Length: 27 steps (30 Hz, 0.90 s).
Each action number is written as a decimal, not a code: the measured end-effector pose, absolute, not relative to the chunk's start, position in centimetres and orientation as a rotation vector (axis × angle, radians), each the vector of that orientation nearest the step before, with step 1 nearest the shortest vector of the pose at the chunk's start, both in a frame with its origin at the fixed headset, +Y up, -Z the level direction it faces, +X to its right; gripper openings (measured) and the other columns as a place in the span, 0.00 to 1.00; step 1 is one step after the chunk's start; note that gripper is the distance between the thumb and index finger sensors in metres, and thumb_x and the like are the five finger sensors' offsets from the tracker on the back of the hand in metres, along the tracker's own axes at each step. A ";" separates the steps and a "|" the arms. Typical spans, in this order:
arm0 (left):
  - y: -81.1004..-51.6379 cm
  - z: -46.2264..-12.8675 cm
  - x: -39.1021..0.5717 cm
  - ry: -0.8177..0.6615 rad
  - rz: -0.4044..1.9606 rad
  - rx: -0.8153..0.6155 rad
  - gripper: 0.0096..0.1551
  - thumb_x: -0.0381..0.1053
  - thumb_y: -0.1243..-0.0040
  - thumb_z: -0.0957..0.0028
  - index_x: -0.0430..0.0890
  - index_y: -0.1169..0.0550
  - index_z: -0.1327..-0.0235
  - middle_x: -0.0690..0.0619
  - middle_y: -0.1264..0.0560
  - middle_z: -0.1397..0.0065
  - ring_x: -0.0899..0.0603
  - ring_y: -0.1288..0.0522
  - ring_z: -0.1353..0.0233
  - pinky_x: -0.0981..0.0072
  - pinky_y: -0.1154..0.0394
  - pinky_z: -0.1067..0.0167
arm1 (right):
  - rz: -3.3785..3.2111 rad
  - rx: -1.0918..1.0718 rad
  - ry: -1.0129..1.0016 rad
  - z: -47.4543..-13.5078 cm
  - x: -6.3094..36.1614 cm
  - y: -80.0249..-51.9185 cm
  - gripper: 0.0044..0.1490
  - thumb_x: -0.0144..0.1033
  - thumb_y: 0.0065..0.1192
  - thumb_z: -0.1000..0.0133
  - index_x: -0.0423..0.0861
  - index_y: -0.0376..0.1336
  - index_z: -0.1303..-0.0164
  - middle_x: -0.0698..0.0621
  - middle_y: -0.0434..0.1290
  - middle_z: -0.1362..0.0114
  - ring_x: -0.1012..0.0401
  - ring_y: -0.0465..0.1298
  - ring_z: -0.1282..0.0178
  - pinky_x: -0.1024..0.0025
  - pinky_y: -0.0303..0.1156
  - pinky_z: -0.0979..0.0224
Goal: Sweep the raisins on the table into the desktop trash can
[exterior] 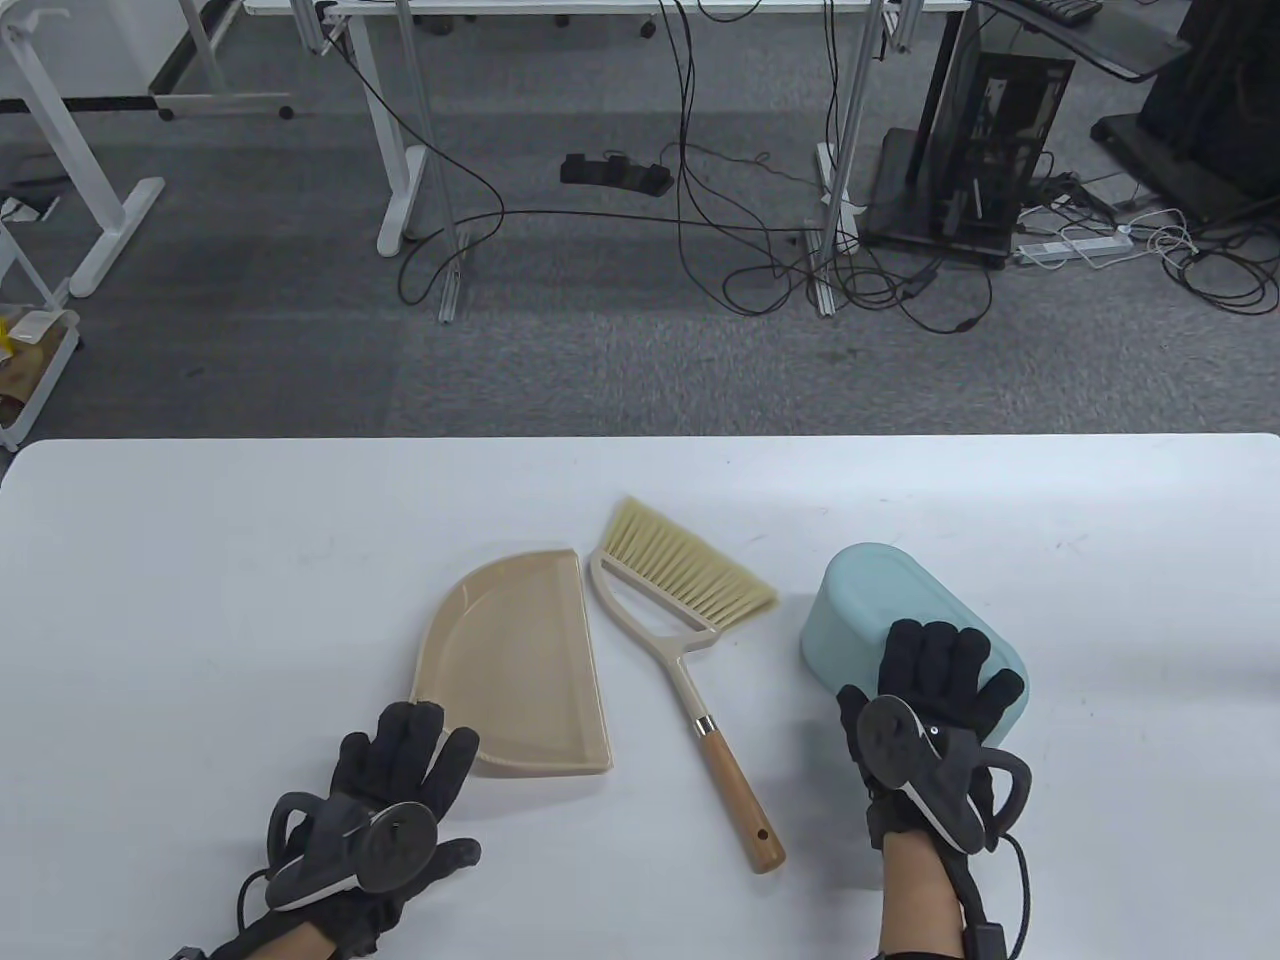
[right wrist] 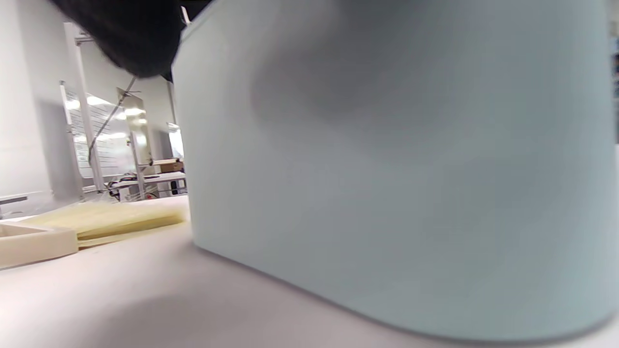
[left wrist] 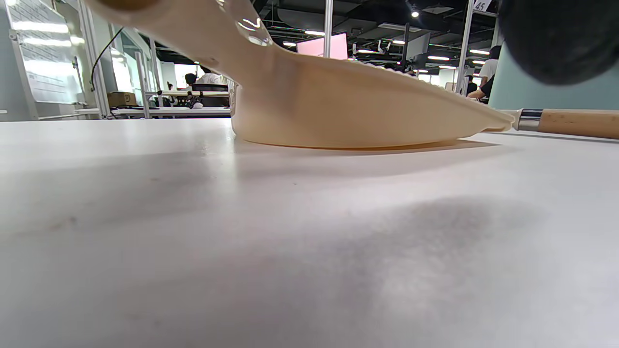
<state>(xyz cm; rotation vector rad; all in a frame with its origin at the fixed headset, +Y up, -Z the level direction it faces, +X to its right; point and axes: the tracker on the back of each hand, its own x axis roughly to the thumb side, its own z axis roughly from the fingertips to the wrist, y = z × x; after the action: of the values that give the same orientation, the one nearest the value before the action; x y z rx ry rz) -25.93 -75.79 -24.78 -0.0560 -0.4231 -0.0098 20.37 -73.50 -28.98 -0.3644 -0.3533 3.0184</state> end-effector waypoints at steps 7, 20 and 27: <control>-74.9 -25.1 -26.3 -0.404 0.000 -0.010 0.59 0.75 0.43 0.50 0.57 0.59 0.18 0.44 0.68 0.13 0.31 0.65 0.13 0.25 0.56 0.26 | 2.948 -0.469 -0.153 -28.5 18.6 -72.2 0.59 0.70 0.47 0.40 0.52 0.25 0.16 0.42 0.21 0.15 0.40 0.21 0.17 0.31 0.16 0.34; -75.0 -25.4 -27.3 -0.344 0.006 -0.038 0.56 0.74 0.46 0.48 0.57 0.59 0.18 0.45 0.69 0.14 0.31 0.67 0.13 0.25 0.58 0.26 | 2.732 0.247 -0.198 -25.7 4.7 -72.9 0.57 0.68 0.49 0.42 0.52 0.31 0.15 0.40 0.31 0.13 0.38 0.28 0.16 0.30 0.19 0.33; -75.0 -25.4 -27.4 -0.350 0.004 -0.038 0.58 0.75 0.45 0.49 0.58 0.60 0.18 0.46 0.71 0.14 0.32 0.69 0.13 0.25 0.60 0.26 | 2.819 0.456 -0.169 -24.8 2.2 -74.5 0.57 0.67 0.50 0.42 0.52 0.32 0.15 0.39 0.31 0.13 0.38 0.28 0.16 0.30 0.19 0.33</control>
<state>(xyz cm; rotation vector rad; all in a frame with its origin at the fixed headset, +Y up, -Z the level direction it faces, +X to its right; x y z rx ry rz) -27.37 -75.04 -25.37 -0.0378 -0.3496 0.0039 2.21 -74.52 -24.80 0.4562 -0.1693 2.8188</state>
